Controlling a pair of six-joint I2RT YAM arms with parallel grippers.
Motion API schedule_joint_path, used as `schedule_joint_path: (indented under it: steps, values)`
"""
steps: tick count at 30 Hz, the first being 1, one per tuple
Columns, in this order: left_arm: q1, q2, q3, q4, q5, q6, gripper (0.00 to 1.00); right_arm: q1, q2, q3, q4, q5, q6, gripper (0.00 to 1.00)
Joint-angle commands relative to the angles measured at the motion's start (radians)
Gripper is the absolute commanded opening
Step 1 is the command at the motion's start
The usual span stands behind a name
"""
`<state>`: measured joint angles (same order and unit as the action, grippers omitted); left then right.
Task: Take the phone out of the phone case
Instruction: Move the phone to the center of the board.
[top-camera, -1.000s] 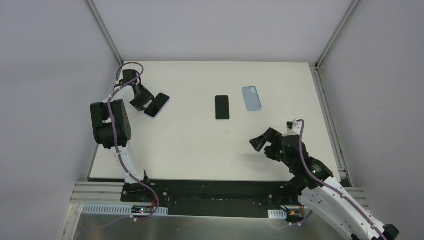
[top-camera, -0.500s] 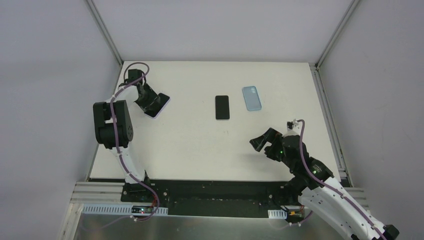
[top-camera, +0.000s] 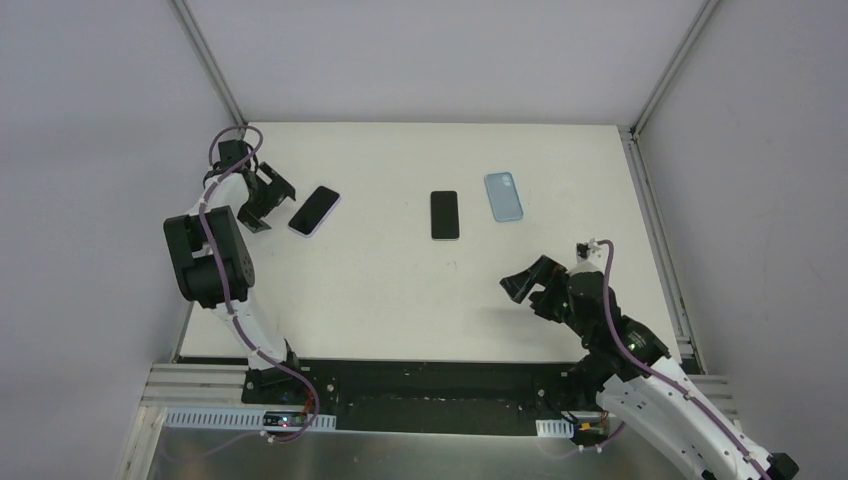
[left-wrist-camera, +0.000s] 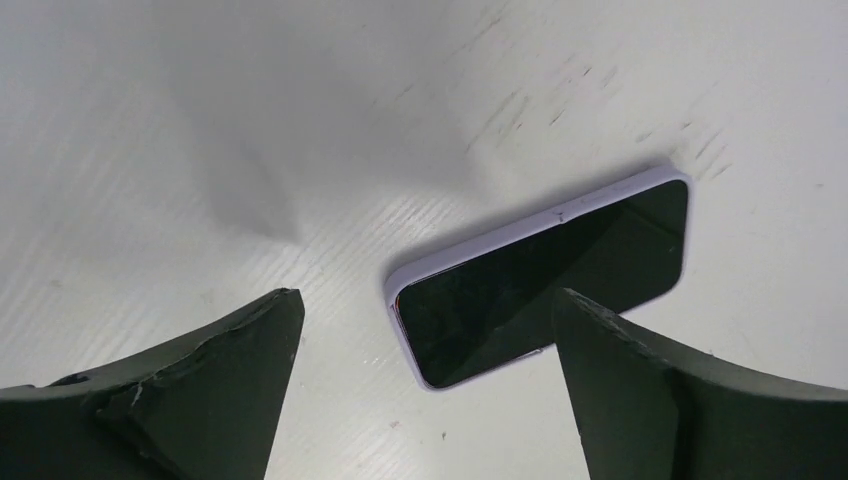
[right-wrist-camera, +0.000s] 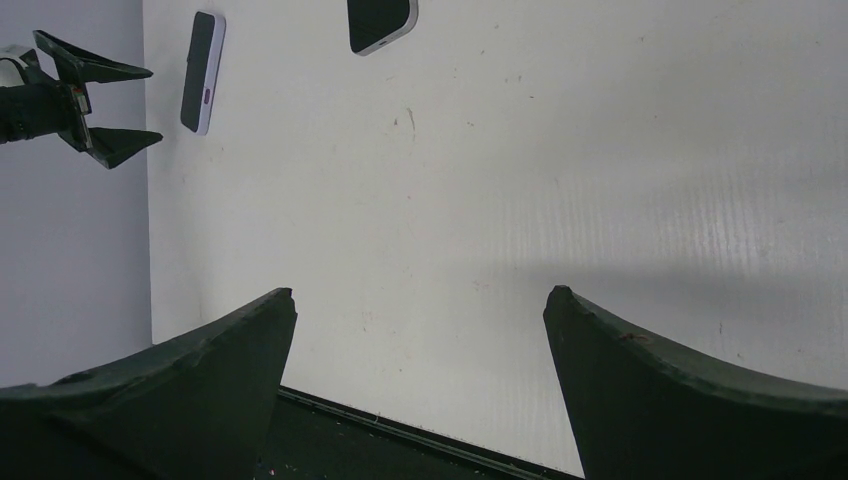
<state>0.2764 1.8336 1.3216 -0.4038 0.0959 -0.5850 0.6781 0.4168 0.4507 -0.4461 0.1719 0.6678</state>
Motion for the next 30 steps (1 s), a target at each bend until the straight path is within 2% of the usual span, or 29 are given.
schedule_joint_path:
  steps: [1,6,13,30]
  values:
    - [-0.016,0.062,0.013,-0.035,0.036,-0.004,0.99,-0.004,0.007,0.052,0.009,0.004,-0.008,0.99]
    - [-0.016,0.102,0.026,-0.035,0.064,-0.008,0.99,-0.005,0.006,0.055,0.001,0.012,-0.012,0.99]
    - [-0.027,0.137,0.036,-0.033,0.116,-0.014,0.89,-0.005,0.020,0.060,0.011,0.002,-0.011,0.99]
    - [-0.211,0.050,-0.002,-0.034,0.087,0.048,0.77,-0.006,-0.026,0.030,0.014,-0.001,-0.002,0.99]
